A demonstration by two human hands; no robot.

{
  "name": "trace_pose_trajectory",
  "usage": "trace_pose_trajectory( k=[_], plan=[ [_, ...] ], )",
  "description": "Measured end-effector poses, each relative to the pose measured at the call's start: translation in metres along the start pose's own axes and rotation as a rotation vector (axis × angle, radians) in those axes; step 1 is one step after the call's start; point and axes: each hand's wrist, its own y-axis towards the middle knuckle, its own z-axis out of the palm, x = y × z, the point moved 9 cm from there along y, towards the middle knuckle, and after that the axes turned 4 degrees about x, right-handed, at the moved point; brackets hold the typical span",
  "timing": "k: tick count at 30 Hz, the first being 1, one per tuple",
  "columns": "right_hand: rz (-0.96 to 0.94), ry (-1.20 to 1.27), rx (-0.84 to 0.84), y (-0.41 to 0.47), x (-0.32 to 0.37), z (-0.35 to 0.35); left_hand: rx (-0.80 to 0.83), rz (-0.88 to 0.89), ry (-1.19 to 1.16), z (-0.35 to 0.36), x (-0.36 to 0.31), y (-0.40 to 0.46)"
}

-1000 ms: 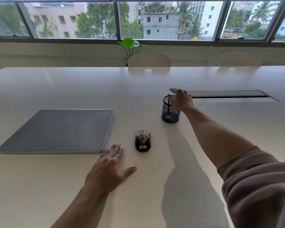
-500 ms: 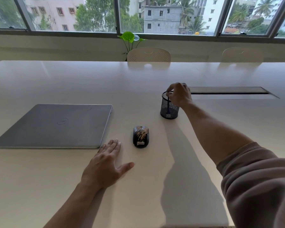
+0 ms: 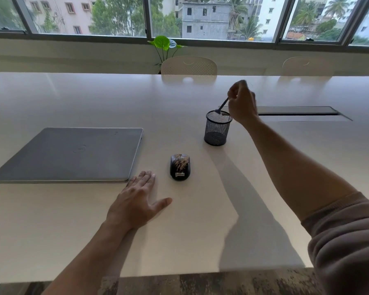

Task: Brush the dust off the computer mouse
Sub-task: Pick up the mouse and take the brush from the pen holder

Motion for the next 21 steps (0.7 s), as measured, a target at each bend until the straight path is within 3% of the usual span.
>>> trace_pose_trajectory(
  k=[8, 16, 21],
  plan=[
    [0.077, 0.381, -0.196, -0.057, 0.010, -0.050, 0.006, 0.008, 0.008, 0.001, 0.001, 0.000],
    [0.293, 0.809, -0.122, -0.128, -0.025, -0.042, 0.019, 0.006, -0.027, -0.001, -0.001, -0.002],
    [0.455, 0.887, -0.126, -0.173, -0.048, -0.034, 0.030, 0.012, -0.172, -0.004, -0.005, 0.001]
  ],
)
